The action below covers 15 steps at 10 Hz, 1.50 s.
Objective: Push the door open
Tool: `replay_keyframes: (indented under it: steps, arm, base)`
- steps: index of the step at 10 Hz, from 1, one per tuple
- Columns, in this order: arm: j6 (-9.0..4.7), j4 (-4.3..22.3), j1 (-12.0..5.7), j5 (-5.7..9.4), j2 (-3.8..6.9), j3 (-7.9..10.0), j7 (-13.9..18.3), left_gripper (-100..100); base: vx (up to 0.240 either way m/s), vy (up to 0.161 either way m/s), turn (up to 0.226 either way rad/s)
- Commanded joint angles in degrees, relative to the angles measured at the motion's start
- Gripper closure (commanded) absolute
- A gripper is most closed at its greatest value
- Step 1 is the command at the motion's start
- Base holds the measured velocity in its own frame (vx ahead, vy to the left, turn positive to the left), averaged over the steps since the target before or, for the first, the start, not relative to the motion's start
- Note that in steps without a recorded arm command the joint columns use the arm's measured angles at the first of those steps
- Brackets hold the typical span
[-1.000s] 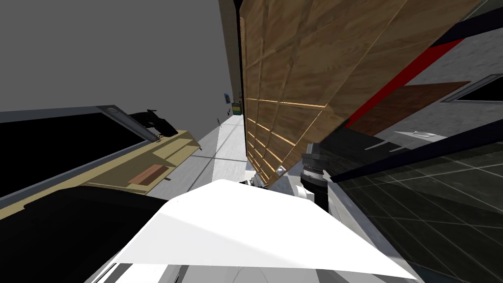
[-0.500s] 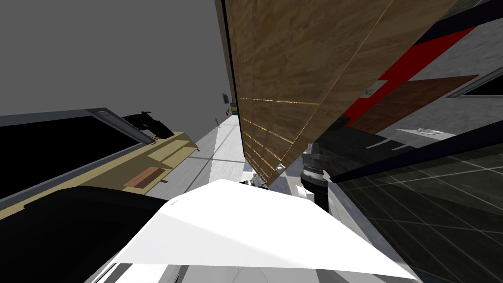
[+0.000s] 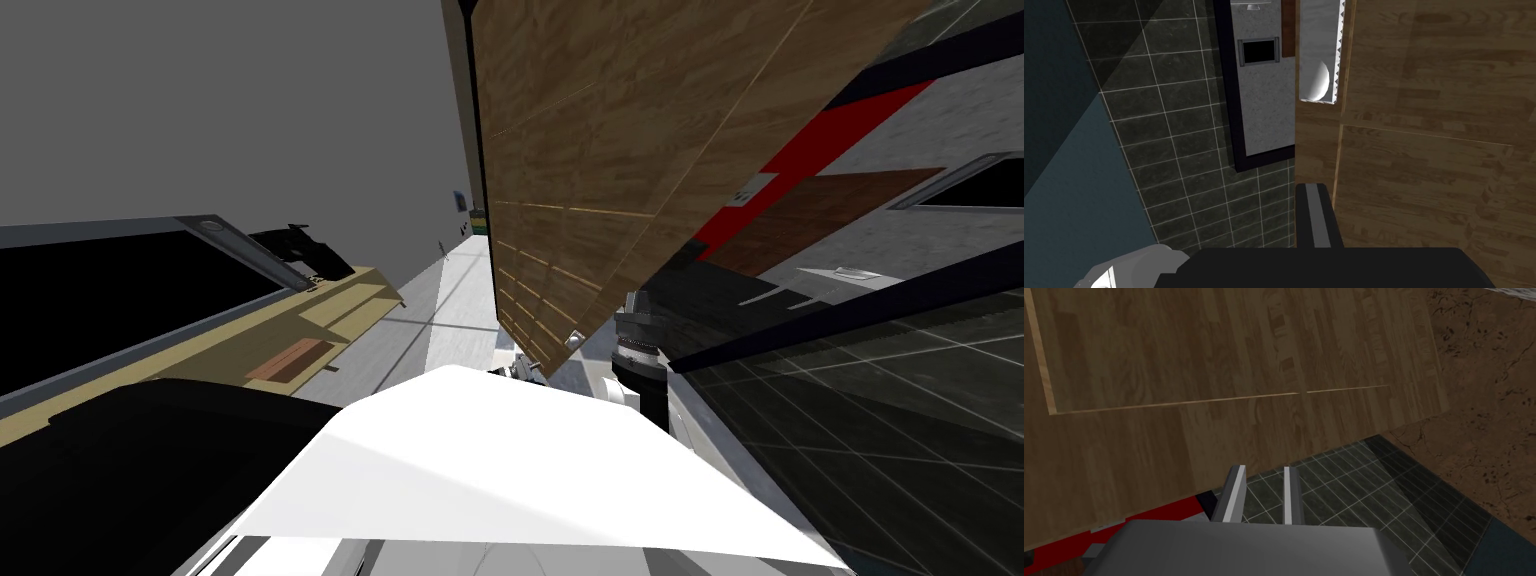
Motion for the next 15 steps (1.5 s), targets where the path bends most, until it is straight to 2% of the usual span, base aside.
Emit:
replay_keyframes:
  steps: [1, 9, 10, 15]
  arm:
    - [0.30, 0.13, 0.06, 0.47, -0.30, 1.27, -0.43, -100]
    - [2.07, 0.92, 0.45, 3.31, -2.21, 8.91, -3.06, -100]
    - [1.89, 1.19, 0.35, 3.13, -2.22, 8.45, -2.93, -100]
    - [2.42, 2.11, -0.45, 3.23, -3.04, 9.19, -3.66, -100]
  base:
    - [-0.010, -0.120, 0.114]
    - [-0.051, -0.200, 0.150]
    - [-0.017, -0.090, 0.030]
    - [0.155, -0.170, -0.020]
